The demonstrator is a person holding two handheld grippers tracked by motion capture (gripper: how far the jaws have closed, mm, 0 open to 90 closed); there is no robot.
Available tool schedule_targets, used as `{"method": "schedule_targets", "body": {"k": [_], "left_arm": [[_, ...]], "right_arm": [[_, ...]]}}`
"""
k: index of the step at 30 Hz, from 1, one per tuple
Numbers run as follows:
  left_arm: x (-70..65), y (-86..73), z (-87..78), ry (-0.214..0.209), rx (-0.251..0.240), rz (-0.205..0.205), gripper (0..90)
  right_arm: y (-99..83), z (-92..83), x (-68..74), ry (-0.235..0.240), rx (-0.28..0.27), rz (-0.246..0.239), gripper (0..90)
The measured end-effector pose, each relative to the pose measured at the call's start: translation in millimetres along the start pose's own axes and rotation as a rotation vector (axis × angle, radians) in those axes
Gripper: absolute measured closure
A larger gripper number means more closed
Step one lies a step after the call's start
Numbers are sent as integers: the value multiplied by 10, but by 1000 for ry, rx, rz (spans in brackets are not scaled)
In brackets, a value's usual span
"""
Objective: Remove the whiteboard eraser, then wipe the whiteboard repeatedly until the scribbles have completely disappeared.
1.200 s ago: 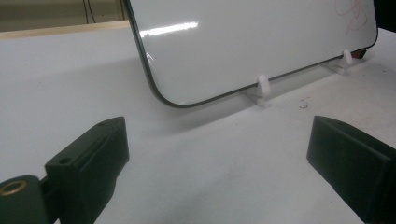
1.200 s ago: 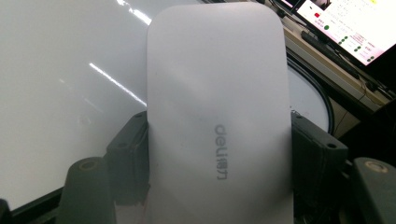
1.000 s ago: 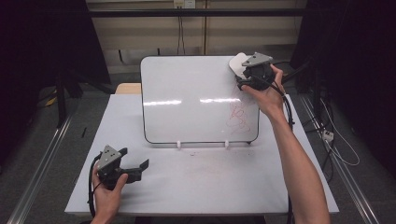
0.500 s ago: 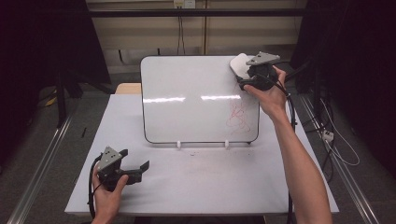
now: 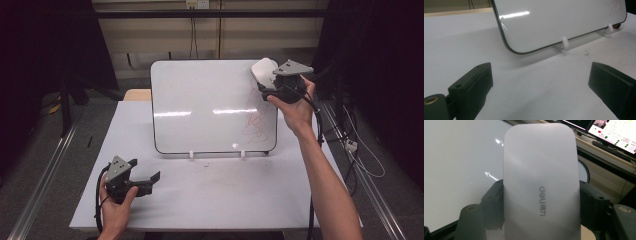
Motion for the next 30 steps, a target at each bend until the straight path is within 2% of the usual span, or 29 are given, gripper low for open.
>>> {"method": "schedule_targets", "body": {"k": [2, 9, 16, 20, 25, 30], "left_arm": [[-1, 3, -6, 4, -2, 0, 54], [-5, -3, 1, 4, 0, 2, 54], [33, -14, 5, 4, 6, -3, 54], [28, -16, 12, 1, 7, -8, 54], [11, -9, -2, 0, -3, -5, 54], [29, -1, 1, 4, -1, -5, 54]], "right_arm": [[-69, -34, -10, -2, -1, 9, 315], [-149, -123, 4, -5, -13, 19, 315], [-222, -226, 79, 7, -29, 14, 315], [-262, -290, 95, -5, -32, 23, 315], [-320, -426, 3, -39, -53, 48, 315], [-416, -490, 28, -66, -48, 20, 315]]}}
Point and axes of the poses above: each handheld gripper's, and its own axes: z roughly forward along the jaws, y roughly out of its top, x roughly to its left, the point moved 3 cm from there along z, roughly forward along the jaws, and after that the axes turned 8 degrees about -y, right-handed, at the moved point
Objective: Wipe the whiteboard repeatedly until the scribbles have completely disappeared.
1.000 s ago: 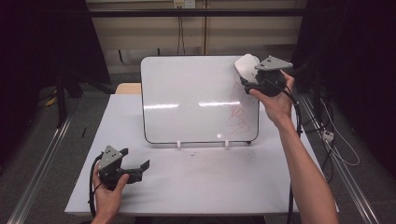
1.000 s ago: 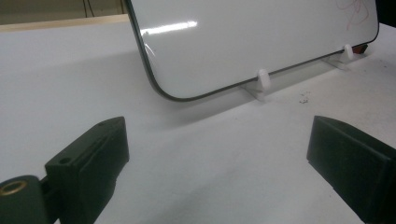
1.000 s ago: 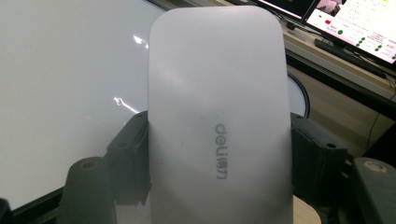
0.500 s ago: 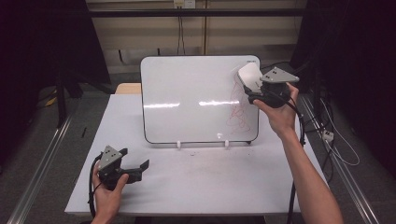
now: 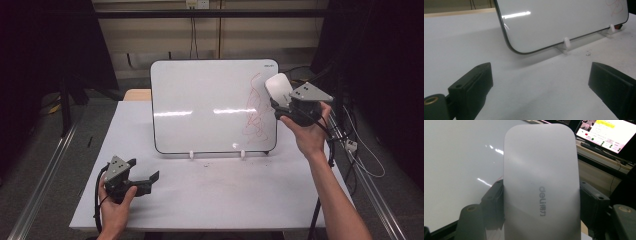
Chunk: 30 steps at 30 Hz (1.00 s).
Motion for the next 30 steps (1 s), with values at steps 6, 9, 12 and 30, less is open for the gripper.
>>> {"method": "schedule_targets", "body": {"k": [6, 9, 12, 30], "left_arm": [[-8, 4, 0, -2, 5, 8, 54], [-15, 9, -7, 1, -1, 7, 54], [-22, 8, -10, -1, 1, 5, 54], [-2, 13, -9, 2, 1, 5, 54]], "right_arm": [[-133, 57, 221, 11, 27, -52, 316], [-173, 112, 326, 25, 35, -71, 316], [-182, 165, 400, 27, 40, -90, 316], [45, 559, 342, -38, 62, -89, 316]]}}
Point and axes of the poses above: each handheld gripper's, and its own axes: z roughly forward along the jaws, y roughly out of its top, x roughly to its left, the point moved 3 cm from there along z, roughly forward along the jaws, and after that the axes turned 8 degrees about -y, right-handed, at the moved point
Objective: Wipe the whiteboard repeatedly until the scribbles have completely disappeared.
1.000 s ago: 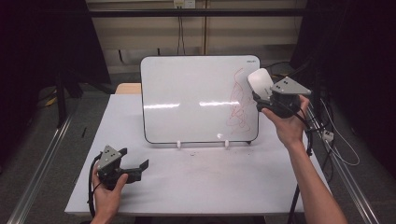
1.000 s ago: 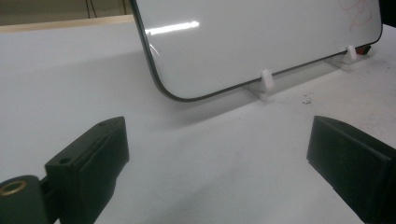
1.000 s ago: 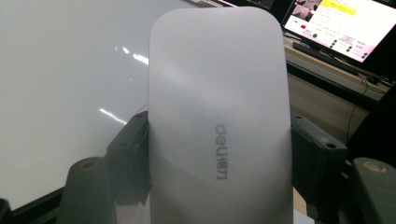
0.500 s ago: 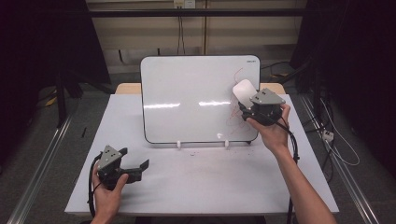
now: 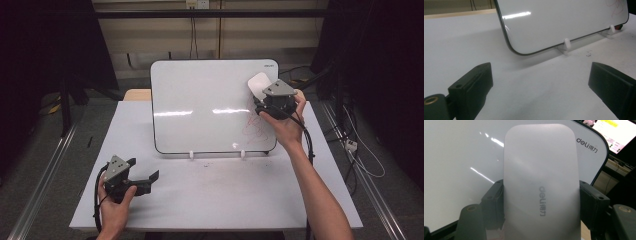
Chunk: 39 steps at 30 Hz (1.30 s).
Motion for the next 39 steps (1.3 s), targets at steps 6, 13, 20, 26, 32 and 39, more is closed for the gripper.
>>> {"method": "schedule_targets", "body": {"k": [6, 13, 20, 26, 32, 39], "left_arm": [[3, 0, 2, -2, 0, 1, 54], [15, -9, -24, 3, -1, -1, 54], [23, -6, -40, 13, -7, -10, 55], [23, -11, -30, 9, 0, -10, 55], [10, -12, -14, 7, -1, -13, 55], [8, -10, -9, 2, 3, -5, 55]], "right_arm": [[-39, 128, 55, -44, 35, -31, 316], [-48, 149, 37, -28, 31, -16, 316], [-59, 146, 69, -33, 33, -28, 316], [-104, 125, 148, -7, 38, -29, 316], [-167, 83, 290, 19, 42, -56, 316], [-240, 2, 576, 68, 38, -133, 316]]}}
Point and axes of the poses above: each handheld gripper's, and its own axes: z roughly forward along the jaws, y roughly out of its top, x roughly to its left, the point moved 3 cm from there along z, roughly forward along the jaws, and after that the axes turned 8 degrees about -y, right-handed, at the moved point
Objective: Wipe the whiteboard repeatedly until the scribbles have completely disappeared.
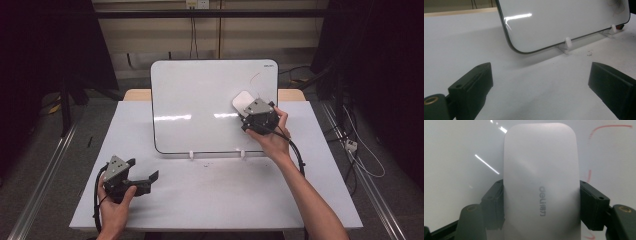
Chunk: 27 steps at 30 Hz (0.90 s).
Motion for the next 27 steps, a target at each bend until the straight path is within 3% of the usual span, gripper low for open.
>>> {"method": "schedule_targets", "body": {"k": [5, 16, 27], "left_arm": [[4, -3, -4, 3, 3, -1, 55], [13, -2, -24, 10, -7, -5, 54], [21, -8, -34, 9, -6, -7, 54]], "right_arm": [[20, 26, -45, 18, 2, 23, 316], [273, 153, -411, -16, 13, 83, 315], [351, 214, -842, -120, 46, 185, 316]]}}
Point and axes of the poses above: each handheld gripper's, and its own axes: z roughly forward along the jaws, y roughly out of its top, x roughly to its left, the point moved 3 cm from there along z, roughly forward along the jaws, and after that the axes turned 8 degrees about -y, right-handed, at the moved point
